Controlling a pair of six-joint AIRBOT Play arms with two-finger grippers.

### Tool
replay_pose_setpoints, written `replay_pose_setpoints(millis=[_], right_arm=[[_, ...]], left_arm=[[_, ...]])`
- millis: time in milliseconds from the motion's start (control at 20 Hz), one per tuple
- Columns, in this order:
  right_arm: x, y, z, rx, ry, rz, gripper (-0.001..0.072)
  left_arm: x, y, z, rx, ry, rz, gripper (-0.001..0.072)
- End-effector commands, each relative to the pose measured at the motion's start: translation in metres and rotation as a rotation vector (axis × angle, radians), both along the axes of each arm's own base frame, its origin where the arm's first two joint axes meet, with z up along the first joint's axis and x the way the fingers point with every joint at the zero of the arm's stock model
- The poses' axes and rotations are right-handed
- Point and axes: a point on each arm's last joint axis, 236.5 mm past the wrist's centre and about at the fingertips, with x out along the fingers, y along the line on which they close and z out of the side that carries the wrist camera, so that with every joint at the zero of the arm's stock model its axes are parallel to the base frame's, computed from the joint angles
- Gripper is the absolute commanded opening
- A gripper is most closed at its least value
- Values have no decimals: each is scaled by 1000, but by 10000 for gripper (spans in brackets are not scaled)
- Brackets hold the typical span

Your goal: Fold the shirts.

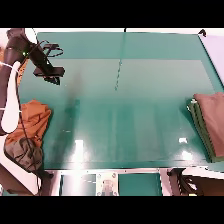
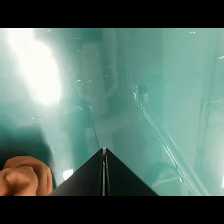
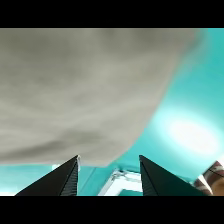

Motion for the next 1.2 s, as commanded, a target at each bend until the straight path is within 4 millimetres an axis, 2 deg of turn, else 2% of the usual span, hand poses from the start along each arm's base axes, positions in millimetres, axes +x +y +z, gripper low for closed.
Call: replay_pose_setpoints(millis=[0,50,100,150,250,350,450,550,600,650,750,850,950,1050,1150], right_arm=[[7,-14,23,-61,-2,-7,399],[24,-19,38,-93,-52,-1,307],[51,-18,53,-111,-139,29,88],[81,-12,64,-118,-224,68,16],[152,20,82,-97,-421,181,15],[209,73,91,-39,-545,345,14],[232,132,87,23,-551,541,12],[234,188,67,72,-538,672,13],[226,211,54,92,-529,710,13],[212,234,38,117,-516,759,13],[177,269,5,156,-483,818,13],[152,290,-20,188,-483,822,13],[141,301,-32,220,-489,813,14],[137,302,-35,231,-479,827,14],[136,302,-35,234,-476,827,14]], left_arm=[[0,-3,3,-14,-9,-29,23],[2,-3,6,-14,-24,-27,23],[5,-4,12,-20,-53,-24,23],[7,-8,20,-36,-81,-24,23],[7,-18,43,-79,-137,-13,23],[-1,-26,67,-120,-169,-5,23],[-20,-31,82,-143,-162,2,23],[-46,-34,86,-147,-146,-1,23],[-61,-37,85,-148,-133,-7,23],[-79,-40,79,-149,-118,-10,23],[-116,-44,59,-151,-88,2,24],[-149,-45,33,-153,-55,28,23],[-170,-42,15,-147,-24,63,23],[-181,-40,6,-141,7,64,24],[-180,-41,5,-143,6,66,24]])
